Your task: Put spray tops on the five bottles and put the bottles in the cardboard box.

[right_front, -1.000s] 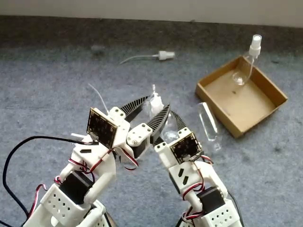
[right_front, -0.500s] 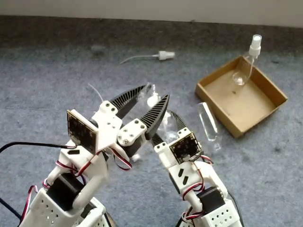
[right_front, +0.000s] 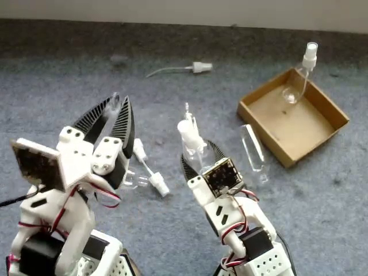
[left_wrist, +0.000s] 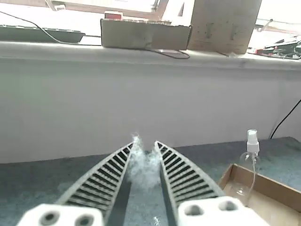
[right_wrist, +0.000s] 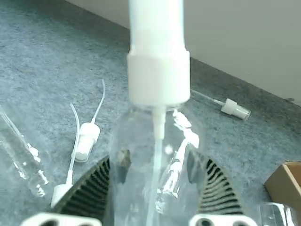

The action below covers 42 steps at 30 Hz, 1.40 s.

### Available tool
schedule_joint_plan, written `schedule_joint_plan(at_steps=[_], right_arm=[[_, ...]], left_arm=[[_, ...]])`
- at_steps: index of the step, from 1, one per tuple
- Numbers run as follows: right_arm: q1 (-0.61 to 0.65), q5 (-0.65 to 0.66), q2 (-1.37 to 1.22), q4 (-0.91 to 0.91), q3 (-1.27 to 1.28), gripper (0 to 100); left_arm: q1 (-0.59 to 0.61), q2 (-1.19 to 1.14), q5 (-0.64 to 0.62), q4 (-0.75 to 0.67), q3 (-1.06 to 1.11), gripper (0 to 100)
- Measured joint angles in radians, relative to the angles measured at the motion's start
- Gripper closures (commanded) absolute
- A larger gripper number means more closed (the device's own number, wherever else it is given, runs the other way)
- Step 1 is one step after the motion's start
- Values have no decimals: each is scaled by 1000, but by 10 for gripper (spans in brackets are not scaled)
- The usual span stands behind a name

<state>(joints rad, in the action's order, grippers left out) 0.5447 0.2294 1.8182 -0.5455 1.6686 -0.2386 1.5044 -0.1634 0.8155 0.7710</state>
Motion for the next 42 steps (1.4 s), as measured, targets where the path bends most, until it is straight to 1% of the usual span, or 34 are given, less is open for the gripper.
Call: schedule_joint_plan(at_steps=[4, 7, 10, 13, 16, 18, 21, 27, 33, 36, 42], right_arm=[[0, 0, 0, -48, 0, 897], [0, 0, 0, -69, 0, 897], [0, 0, 0, -69, 0, 897], [0, 0, 0, -69, 0, 897], [2, 0, 0, -69, 0, 897], [2, 3, 0, -69, 0, 897], [0, 3, 0, -72, 0, 897], [0, 3, 0, -101, 0, 897], [-2, 3, 0, -101, 0, 897], [-66, 5, 2, -101, 0, 897], [-244, 5, 2, -101, -34, 897]], left_arm=[[15, 186, 6, 63, 95, 995], [54, 292, 64, 101, 216, 995], [123, 308, 78, 107, 278, 995], [189, 315, 77, 115, 288, 995], [245, 315, 83, 152, 311, 995], [278, 315, 84, 184, 338, 995], [302, 315, 84, 196, 411, 995], [310, 308, 84, 196, 605, 995], [307, 308, 84, 196, 740, 995], [262, 307, 84, 196, 802, 995], [157, 313, 84, 196, 835, 995]])
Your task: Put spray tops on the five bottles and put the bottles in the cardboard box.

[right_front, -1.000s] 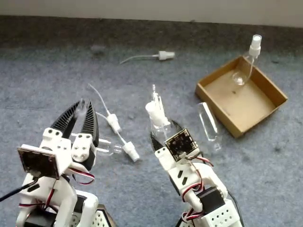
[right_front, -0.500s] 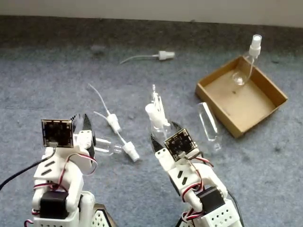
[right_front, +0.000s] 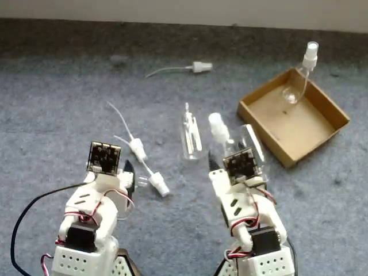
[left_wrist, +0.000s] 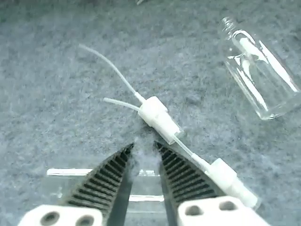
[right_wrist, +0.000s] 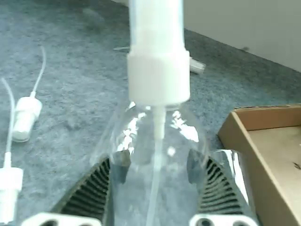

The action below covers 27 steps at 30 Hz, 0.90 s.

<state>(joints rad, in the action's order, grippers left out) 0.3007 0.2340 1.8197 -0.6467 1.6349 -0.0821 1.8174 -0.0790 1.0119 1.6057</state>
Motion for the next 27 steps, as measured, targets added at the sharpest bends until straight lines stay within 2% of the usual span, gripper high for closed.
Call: schedule_joint_plan(at_steps=[4, 11, 16, 22, 24, 27], right_arm=[[-31, 0, 0, 26, -25, 897], [-32, 0, 0, 319, -31, 899], [-20, 0, 0, 404, -31, 899], [167, 0, 0, 408, -31, 899], [247, 0, 0, 408, -31, 899], [356, 0, 0, 408, -31, 899]], left_arm=[[-40, -6, 3, 0, 8, 995], [-212, -6, 3, 3, 8, 995], [-327, -6, 3, 3, 8, 995], [-419, -6, -2, 3, 8, 995], [-428, -6, -55, 3, 8, 995], [-430, -6, -204, 3, 8, 995]])
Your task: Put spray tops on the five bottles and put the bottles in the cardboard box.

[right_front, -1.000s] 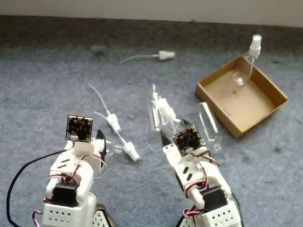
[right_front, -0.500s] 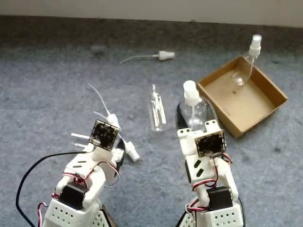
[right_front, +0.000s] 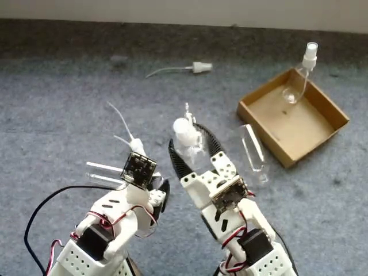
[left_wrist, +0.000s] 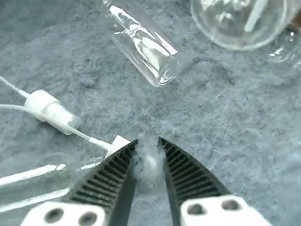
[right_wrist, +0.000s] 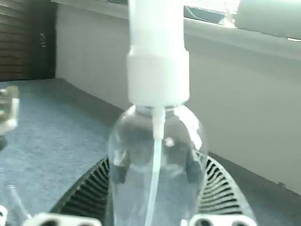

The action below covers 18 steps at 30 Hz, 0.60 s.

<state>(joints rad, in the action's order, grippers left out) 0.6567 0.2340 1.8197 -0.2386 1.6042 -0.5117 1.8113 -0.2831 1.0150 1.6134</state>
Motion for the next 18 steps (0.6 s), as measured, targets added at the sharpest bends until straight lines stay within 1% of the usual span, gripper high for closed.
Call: schedule_joint_plan(at_steps=[3, 7, 11, 13, 15, 18], right_arm=[[52, 0, 0, 20, 17, 899], [81, 0, 0, 127, 60, 900], [89, 0, 0, 215, 64, 900], [89, 0, 0, 236, 64, 900], [92, 0, 0, 247, 64, 900], [92, 0, 0, 252, 64, 900]], left_arm=[[0, 0, -129, 0, 0, 995], [0, 0, -235, -25, 0, 995], [0, 0, -364, -83, 21, 995], [0, -2, -404, -130, 55, 995], [0, 0, -414, -187, 58, 995], [-3, -2, -423, -222, 60, 995]])
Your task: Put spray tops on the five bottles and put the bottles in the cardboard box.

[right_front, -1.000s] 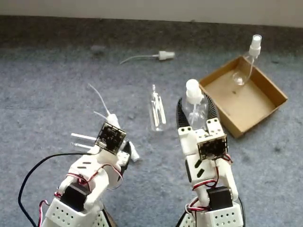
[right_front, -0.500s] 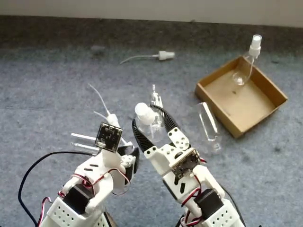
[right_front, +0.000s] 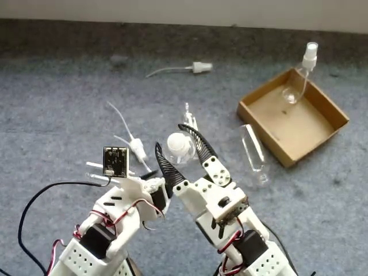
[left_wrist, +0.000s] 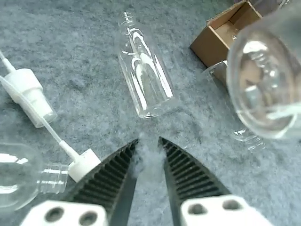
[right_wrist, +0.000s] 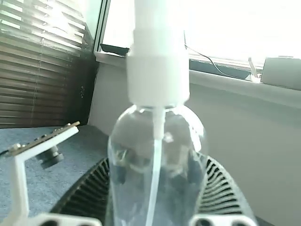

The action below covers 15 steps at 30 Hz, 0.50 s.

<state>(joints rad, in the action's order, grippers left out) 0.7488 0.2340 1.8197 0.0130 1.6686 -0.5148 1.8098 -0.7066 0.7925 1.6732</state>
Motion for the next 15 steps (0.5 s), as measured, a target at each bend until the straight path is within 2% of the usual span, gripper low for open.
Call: schedule_joint_plan(at_steps=[7, 15], right_arm=[[0, 0, 0, 0, 0, 900], [0, 0, 0, 0, 0, 900]], left_arm=[[-124, 0, 0, -9, 0, 995], [-187, 0, 0, -9, 0, 995]])
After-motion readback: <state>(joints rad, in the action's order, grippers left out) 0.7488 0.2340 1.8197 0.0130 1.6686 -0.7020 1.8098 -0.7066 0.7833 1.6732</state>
